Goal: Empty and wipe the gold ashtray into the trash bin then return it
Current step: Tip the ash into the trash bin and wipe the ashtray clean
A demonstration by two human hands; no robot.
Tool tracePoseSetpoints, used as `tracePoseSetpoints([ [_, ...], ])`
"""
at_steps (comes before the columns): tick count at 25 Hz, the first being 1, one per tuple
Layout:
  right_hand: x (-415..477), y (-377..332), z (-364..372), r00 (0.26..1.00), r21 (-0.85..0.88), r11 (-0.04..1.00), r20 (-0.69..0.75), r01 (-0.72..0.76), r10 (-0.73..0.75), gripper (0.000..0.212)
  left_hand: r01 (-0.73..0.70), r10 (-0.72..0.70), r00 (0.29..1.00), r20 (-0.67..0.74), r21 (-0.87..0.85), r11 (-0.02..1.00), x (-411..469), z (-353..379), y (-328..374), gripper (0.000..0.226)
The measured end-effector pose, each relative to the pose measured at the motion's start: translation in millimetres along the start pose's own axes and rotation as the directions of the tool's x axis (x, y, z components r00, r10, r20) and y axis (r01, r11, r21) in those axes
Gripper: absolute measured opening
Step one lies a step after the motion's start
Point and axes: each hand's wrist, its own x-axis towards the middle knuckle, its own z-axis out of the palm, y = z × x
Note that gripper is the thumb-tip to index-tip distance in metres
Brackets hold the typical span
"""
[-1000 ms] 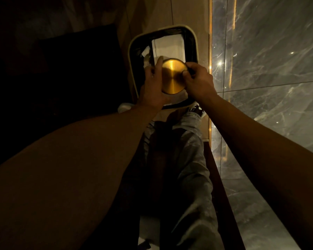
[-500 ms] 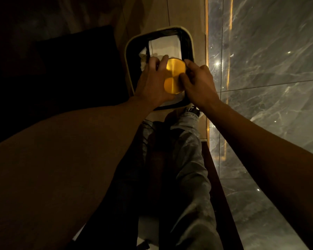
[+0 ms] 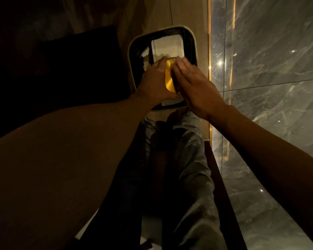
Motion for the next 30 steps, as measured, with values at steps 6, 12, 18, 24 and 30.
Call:
tracePoseSetpoints([
  [6, 5, -2, -2, 0.995, -0.092, 0.993, 0.077, 0.068, -0.061, 0.057, -0.021, 0.021, 1.0, -0.005, -0.022, 1.0, -6, -2, 1, 0.094],
  [12, 9, -1, -2, 0.981, -0.09, 0.994, 0.186, 0.068, -0.05, 0.059, -0.046, 0.045, 0.999, -0.028, -0.041, 0.998, -7, -1, 2, 0.089],
  [18, 13, -3, -9, 0.999, -0.023, 1.0, 0.038, -0.006, 0.007, 0.059, -0.017, 0.017, 1.0, -0.011, -0.008, 1.0, -8, 1, 1, 0.101],
  [24, 11, -3, -14, 0.999, -0.029, 0.999, -0.009, 0.041, -0.042, 0.058, 0.015, -0.015, 1.0, 0.018, 0.014, 1.0, -6, -2, -8, 0.102],
  [30, 2, -5, -11, 1.0, -0.021, 1.0, -0.016, -0.005, 0.004, 0.061, -0.05, 0.051, 0.999, 0.017, -0.014, 0.999, -8, 0, -1, 0.095],
])
